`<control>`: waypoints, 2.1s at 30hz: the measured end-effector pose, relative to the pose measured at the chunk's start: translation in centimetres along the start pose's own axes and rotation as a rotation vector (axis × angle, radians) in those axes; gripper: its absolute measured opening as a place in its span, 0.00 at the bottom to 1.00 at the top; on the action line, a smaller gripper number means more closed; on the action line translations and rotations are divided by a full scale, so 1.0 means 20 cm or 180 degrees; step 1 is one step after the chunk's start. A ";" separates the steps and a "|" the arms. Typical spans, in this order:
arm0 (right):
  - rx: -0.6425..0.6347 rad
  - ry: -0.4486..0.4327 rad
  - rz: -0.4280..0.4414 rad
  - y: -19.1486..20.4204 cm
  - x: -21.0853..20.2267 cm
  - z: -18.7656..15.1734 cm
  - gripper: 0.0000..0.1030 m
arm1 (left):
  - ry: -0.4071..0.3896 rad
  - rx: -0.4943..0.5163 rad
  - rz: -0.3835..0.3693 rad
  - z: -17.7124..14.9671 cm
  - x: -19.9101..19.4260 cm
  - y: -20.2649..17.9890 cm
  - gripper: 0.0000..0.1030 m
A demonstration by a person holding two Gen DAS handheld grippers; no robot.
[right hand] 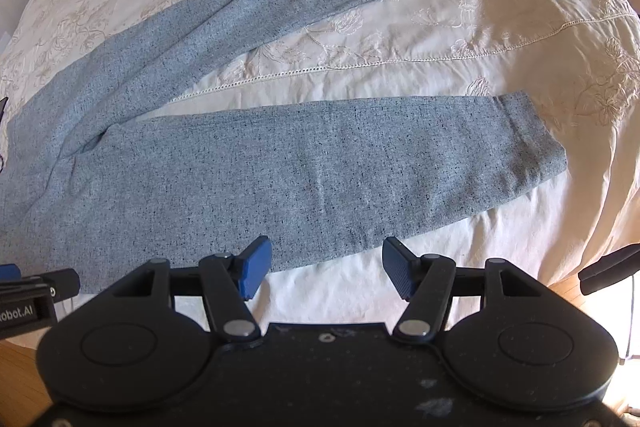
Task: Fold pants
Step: 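Move both tools over the grey sweatpants lying on the bed, then lower the right tool onto a sweatpants leg cuff and close it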
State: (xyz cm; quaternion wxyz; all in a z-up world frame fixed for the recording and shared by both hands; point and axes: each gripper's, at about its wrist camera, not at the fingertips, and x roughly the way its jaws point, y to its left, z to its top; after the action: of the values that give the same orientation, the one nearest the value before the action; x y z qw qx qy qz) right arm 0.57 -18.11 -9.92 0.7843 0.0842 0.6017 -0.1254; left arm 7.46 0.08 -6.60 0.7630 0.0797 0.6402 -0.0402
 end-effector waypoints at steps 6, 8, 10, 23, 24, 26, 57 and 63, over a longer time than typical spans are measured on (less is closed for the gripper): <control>0.0127 0.0186 -0.0014 -0.01 0.13 0.21 0.61 | -0.0162 0.0135 0.0000 0.27 0.06 0.00 0.67; 0.0196 0.0170 -0.0033 -0.02 0.15 0.28 0.61 | -0.0197 0.0203 -0.0026 0.37 0.10 0.00 0.64; 0.0234 0.0162 -0.0140 -0.02 0.17 0.34 0.60 | -0.0198 0.0255 -0.0097 0.45 0.13 -0.02 0.63; 0.0087 0.0097 -0.0232 -0.30 0.44 0.48 0.56 | -0.0084 0.0320 -0.0194 0.62 0.33 -0.23 0.63; 0.0016 0.0115 -0.0215 -0.33 0.49 0.49 0.56 | -0.0079 0.0278 -0.0188 0.60 0.35 -0.24 0.63; -0.0195 0.0100 -0.0135 -0.38 0.59 0.49 0.54 | -0.0090 0.0223 -0.0145 0.56 0.38 -0.29 0.63; 0.0105 -0.0184 0.0307 -1.03 0.69 1.17 0.41 | -0.0377 -0.0201 0.0112 0.91 0.26 -0.51 0.51; 0.0091 -0.0518 0.0341 -0.79 0.87 1.77 0.44 | -0.0642 -0.0684 0.0237 1.13 0.20 -0.35 0.52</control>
State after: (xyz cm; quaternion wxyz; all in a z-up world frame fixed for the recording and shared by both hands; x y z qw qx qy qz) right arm 32.82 -44.84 -17.08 0.8349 0.1170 0.5288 -0.0983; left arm 28.98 -10.46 -7.30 0.8285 0.0169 0.5576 0.0491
